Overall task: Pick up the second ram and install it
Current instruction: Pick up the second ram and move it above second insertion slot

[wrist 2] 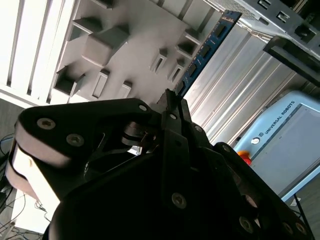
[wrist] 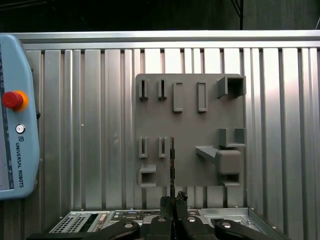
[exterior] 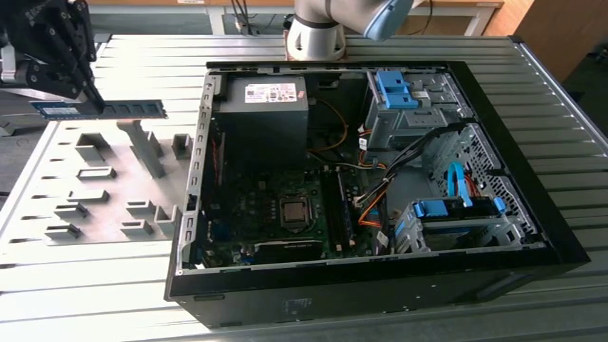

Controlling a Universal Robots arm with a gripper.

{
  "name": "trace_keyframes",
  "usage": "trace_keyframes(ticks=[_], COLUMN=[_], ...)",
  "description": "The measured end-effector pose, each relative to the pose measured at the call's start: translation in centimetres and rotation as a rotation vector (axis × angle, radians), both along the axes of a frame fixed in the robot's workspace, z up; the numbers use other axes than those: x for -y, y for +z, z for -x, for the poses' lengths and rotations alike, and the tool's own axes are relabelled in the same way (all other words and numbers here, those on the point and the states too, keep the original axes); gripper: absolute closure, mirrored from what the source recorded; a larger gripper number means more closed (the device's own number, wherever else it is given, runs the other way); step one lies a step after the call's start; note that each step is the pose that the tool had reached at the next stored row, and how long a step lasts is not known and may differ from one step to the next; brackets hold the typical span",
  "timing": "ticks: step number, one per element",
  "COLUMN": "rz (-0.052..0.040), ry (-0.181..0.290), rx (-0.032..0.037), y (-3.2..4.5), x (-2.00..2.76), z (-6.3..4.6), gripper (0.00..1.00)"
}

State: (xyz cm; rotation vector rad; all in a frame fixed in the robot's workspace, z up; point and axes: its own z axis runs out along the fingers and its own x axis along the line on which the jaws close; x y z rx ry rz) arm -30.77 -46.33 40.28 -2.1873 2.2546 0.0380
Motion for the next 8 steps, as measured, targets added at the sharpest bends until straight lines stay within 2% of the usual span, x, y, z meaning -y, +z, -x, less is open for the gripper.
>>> trace_keyframes(ticks=[8], rz=[0.0000], ry=[0.000], rx=[0.0000], y=[0.00], x=[0.00], z=[-2.3], gripper=[0.86])
